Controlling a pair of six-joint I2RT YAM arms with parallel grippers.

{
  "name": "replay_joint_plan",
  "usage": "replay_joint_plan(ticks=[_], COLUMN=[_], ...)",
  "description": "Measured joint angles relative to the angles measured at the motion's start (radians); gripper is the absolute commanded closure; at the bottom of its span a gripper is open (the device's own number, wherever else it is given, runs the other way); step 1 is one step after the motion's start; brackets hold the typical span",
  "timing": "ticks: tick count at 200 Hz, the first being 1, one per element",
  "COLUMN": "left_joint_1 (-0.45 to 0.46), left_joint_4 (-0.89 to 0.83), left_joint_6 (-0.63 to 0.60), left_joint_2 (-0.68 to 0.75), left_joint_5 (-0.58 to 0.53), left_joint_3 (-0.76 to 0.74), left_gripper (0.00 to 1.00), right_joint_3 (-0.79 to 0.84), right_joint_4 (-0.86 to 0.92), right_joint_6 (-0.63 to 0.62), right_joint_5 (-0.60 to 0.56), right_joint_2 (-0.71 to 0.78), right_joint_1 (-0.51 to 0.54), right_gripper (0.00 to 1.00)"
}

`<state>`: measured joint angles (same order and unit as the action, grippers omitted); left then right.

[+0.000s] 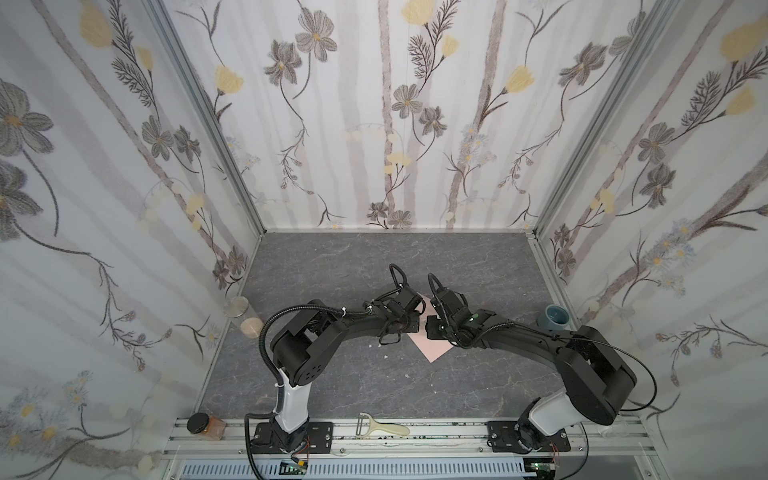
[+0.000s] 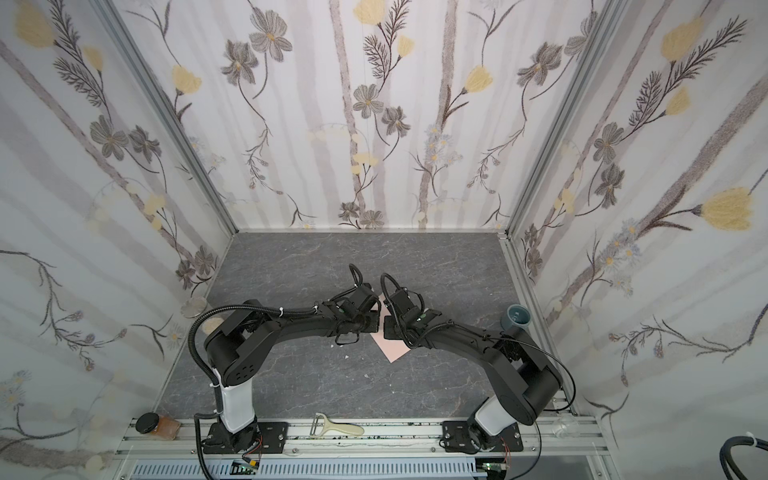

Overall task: Place the letter into the envelope and seal it
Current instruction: 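Rub the glue stick along the envelope flap with the right gripper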

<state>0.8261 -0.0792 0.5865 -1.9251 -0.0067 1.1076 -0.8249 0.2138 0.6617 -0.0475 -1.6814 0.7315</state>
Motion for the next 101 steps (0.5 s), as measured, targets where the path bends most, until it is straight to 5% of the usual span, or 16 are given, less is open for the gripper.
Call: replay_joint_plan(ticks=[101], left_joint_1=[0.007], left_joint_4=[-0.002], left_joint_6=[0.016], left_joint_2=[0.014], left_joint_5=[0.007], left_joint_3=[-0.015], left_gripper=[1.0], right_joint_3=[0.109], right_joint_4=[0.103], right_joint_6=[0.046], right_joint_5=[0.041], right_joint_2=[0.17], right_joint_1=[0.02], right_gripper=[1.0])
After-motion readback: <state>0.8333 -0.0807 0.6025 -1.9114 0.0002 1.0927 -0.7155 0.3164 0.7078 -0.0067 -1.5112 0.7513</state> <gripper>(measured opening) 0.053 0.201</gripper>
